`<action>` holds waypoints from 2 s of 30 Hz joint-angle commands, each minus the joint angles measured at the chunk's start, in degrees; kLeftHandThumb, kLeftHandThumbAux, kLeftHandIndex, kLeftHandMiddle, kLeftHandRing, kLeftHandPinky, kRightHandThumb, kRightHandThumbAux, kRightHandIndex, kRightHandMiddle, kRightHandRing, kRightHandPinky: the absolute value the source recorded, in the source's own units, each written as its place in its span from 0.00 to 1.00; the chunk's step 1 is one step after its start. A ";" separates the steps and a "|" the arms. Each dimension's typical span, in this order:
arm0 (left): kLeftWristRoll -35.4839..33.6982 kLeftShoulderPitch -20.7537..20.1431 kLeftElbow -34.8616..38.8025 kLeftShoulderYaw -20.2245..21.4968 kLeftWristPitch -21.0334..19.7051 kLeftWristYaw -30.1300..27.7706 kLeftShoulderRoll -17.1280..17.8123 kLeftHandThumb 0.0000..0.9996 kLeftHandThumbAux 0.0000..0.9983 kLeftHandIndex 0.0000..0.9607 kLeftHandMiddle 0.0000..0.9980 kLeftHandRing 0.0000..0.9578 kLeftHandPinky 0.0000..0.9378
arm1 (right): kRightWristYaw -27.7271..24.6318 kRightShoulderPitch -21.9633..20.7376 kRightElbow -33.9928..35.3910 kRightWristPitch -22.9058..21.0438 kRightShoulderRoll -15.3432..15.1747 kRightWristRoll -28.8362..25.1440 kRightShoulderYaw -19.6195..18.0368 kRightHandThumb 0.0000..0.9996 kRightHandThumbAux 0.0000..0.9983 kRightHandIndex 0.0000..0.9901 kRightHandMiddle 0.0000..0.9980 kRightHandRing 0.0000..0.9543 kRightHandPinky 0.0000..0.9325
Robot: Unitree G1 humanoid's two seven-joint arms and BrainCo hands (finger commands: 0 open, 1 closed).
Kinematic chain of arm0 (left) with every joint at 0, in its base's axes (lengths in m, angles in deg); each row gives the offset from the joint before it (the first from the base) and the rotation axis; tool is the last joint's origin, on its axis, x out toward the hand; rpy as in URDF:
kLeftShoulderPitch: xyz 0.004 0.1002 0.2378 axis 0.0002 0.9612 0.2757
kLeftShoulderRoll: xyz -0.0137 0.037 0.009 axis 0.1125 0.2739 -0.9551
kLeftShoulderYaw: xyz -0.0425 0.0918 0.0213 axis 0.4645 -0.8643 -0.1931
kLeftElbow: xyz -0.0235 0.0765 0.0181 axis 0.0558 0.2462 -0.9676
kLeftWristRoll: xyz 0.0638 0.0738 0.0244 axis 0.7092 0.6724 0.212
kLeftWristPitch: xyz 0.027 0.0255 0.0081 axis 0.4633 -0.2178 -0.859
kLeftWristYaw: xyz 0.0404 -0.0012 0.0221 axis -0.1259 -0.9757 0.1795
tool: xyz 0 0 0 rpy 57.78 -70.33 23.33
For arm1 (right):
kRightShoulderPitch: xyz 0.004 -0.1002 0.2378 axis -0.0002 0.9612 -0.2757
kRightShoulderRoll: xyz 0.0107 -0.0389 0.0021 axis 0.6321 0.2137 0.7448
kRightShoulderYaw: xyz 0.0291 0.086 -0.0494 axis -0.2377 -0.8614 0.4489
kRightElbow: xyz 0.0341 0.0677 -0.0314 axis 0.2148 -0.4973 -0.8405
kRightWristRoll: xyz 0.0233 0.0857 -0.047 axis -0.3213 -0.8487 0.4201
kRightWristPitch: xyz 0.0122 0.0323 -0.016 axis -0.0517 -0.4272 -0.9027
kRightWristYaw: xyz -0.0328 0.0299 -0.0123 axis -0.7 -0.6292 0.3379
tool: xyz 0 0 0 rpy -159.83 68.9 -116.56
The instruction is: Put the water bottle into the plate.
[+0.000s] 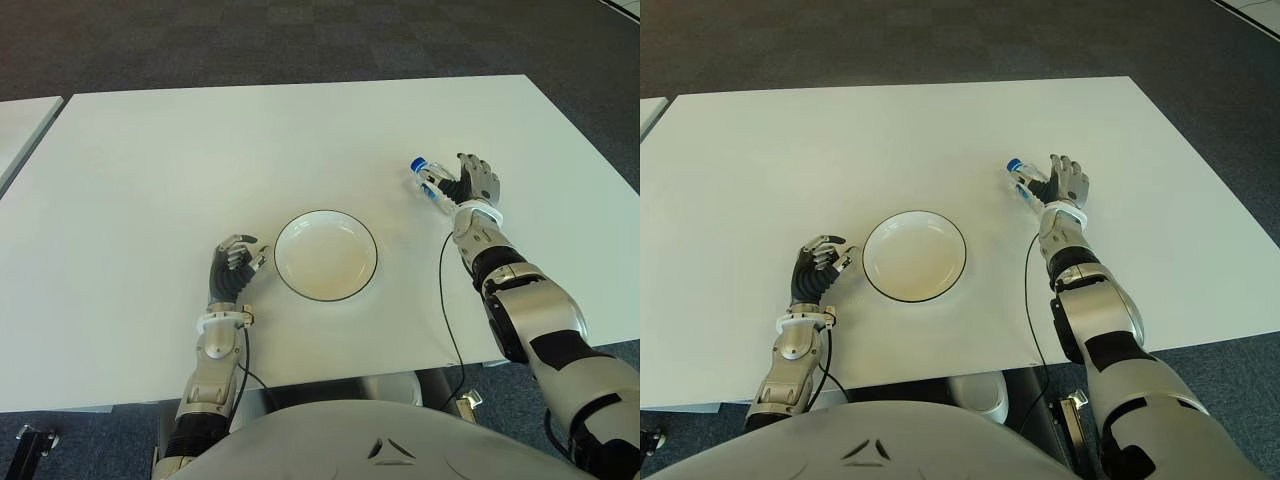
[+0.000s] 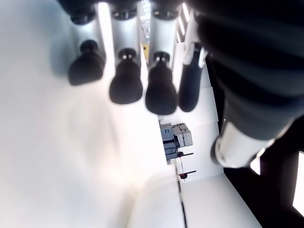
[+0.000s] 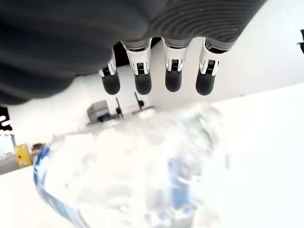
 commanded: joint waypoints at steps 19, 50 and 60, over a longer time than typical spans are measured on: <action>0.51 0.89 -1.55 0.35 -0.78 0.81 -0.50 0.70 0.72 0.45 0.77 0.80 0.83 | -16.42 1.85 -4.42 -7.72 4.77 3.45 11.54 0.59 0.17 0.00 0.00 0.00 0.00; 0.73 0.42 -2.88 0.88 1.31 1.83 -0.75 0.71 0.72 0.46 0.81 0.85 0.88 | -26.45 3.53 -5.57 -16.47 7.30 7.01 20.51 0.69 0.67 0.42 0.06 0.02 0.09; 0.64 0.33 -3.24 1.28 2.03 1.59 -0.80 0.71 0.72 0.45 0.81 0.85 0.88 | -11.92 6.76 -5.49 -14.64 7.61 -0.07 11.79 0.70 0.71 0.44 0.25 0.21 0.27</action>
